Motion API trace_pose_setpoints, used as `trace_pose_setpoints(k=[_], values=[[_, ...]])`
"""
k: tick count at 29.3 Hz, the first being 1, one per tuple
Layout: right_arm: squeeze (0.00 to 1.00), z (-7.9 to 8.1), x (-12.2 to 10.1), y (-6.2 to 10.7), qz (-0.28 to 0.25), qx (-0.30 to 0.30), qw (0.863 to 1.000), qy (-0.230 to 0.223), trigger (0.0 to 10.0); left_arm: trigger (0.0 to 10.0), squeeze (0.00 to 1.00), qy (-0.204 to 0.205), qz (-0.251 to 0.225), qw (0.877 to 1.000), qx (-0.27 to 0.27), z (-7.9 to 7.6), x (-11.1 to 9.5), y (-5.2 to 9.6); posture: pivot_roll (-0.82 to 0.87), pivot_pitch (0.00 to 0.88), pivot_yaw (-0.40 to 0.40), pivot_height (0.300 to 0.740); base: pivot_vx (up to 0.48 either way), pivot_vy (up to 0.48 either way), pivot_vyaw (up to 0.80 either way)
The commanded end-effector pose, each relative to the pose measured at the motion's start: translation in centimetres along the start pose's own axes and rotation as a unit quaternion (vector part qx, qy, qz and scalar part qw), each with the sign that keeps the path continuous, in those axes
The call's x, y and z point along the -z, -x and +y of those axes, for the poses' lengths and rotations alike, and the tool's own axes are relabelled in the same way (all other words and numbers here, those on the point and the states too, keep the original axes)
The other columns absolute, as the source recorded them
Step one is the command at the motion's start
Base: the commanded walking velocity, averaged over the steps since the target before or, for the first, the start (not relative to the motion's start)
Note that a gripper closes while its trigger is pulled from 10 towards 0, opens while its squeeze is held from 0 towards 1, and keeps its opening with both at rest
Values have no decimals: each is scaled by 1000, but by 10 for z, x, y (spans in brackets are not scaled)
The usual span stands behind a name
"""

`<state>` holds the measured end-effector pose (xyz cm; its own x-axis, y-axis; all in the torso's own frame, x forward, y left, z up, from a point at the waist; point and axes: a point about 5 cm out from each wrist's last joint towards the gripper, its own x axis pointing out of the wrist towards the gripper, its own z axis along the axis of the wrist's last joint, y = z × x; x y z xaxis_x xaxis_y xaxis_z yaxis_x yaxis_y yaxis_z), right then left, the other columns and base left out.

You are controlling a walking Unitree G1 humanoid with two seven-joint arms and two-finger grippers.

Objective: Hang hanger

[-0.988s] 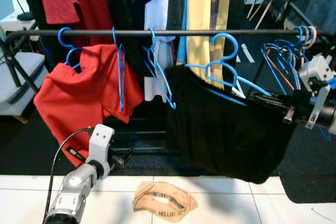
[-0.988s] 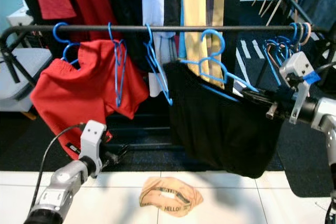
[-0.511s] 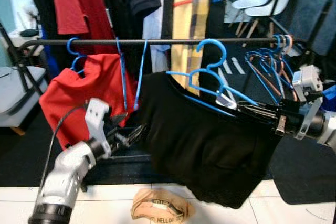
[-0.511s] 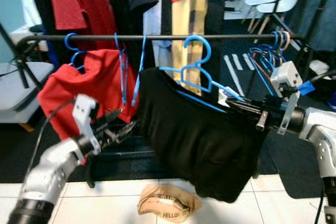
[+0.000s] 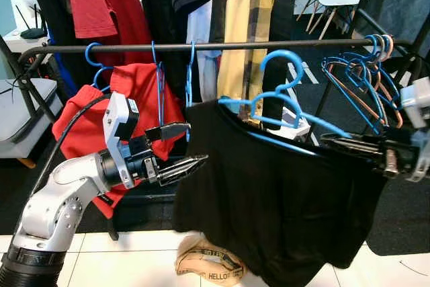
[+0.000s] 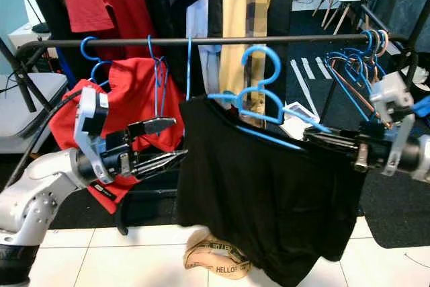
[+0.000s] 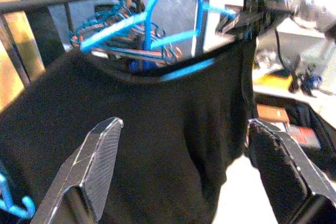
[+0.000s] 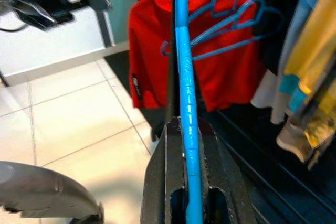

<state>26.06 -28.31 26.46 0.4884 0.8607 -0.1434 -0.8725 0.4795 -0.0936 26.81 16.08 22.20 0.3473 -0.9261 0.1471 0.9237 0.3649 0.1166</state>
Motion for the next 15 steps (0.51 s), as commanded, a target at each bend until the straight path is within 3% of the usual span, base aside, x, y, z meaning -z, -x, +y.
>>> trace_pose_setpoints(k=[1, 13, 15], values=[[0, 5, -18, 7, -26, -22, 999, 18, 10000, 10000, 0, -21, 5, 1000, -6, 8, -9, 5, -72, 0, 46, 740, 0, 0, 0], [0, 15, -40, 19, -53, -64, 996, 28, 10000, 10000, 0, -44, -9, 998, -38, 23, -25, 11, -70, 0, 40, 740, 0, 0, 0], [0, 17, -46, 23, -56, -73, 995, 33, 10000, 10000, 0, -51, -12, 998, -44, 27, -33, 17, -65, 0, 36, 740, 0, 0, 0]])
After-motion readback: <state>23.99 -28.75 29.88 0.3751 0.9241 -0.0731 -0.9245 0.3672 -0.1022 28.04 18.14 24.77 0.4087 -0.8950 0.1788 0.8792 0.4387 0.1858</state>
